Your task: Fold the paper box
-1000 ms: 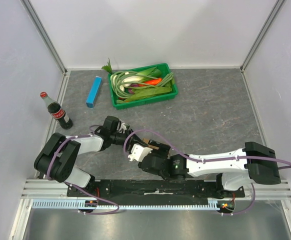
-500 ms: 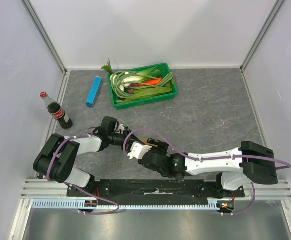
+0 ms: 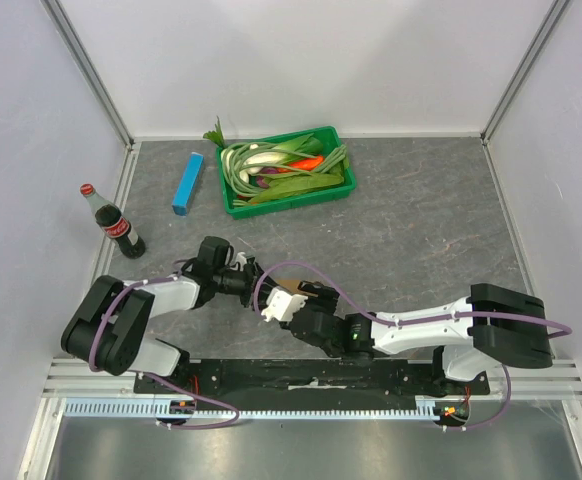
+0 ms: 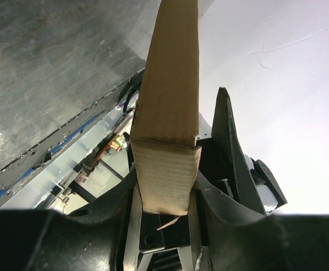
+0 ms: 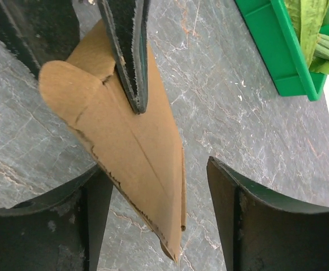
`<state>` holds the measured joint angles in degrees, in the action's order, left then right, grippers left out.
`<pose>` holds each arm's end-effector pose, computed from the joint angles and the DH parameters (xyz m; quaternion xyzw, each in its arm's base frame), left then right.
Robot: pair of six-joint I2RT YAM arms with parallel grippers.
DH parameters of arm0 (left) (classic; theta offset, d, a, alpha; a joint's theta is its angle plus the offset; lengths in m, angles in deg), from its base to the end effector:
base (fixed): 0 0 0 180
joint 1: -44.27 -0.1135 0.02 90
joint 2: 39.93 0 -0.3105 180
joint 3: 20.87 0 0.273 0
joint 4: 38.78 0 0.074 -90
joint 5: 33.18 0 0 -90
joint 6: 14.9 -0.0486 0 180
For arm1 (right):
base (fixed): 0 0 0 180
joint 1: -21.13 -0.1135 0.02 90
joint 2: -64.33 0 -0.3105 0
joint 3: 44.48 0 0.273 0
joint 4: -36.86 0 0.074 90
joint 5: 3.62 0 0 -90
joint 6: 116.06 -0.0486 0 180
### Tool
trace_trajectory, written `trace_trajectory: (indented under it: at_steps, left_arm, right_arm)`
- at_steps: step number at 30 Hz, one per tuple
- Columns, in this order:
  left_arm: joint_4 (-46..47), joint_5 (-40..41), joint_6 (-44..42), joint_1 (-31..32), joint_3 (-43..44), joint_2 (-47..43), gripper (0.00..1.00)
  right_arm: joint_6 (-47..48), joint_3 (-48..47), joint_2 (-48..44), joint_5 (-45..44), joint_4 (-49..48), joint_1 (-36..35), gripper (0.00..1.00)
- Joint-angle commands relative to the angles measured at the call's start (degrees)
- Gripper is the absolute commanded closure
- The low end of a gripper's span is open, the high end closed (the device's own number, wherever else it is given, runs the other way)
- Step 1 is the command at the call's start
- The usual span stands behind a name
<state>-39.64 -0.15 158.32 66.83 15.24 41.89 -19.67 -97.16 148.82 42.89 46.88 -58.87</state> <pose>0.2019 -0.1280 0.1524 0.2600 -0.7939 0.5267 0.1571 0.0857 0.2932 0.2058 -0.4702 0.7217 -0.0437 0.5061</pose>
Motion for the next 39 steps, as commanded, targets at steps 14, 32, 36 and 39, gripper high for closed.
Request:
trace_trajectory:
  at_steps: [14, 32, 36, 39]
  left_arm:
    - [0.65, -0.34, -3.39, -1.91, -0.57, -7.64, 0.42]
    - [-15.98, 39.03, -48.05, -4.74, -0.39, -42.45, 0.48]
    - [-16.04, 45.18, -54.11, 10.07, 5.38, -33.51, 0.46]
    - [-19.99, 45.82, -59.92, 13.99, 12.23, -25.52, 0.45]
  right_arm:
    - [-0.58, 5.72, -11.71, -0.38, -10.44, 0.03, 0.64]
    - [-18.79, -12.04, -3.11, 39.32, 30.61, 18.13, 0.68]
    - [-14.23, -14.76, 1.19, 45.22, 33.43, 20.93, 0.7]
    - [-11.94, -15.56, 2.78, 47.87, 34.58, 23.31, 0.72]
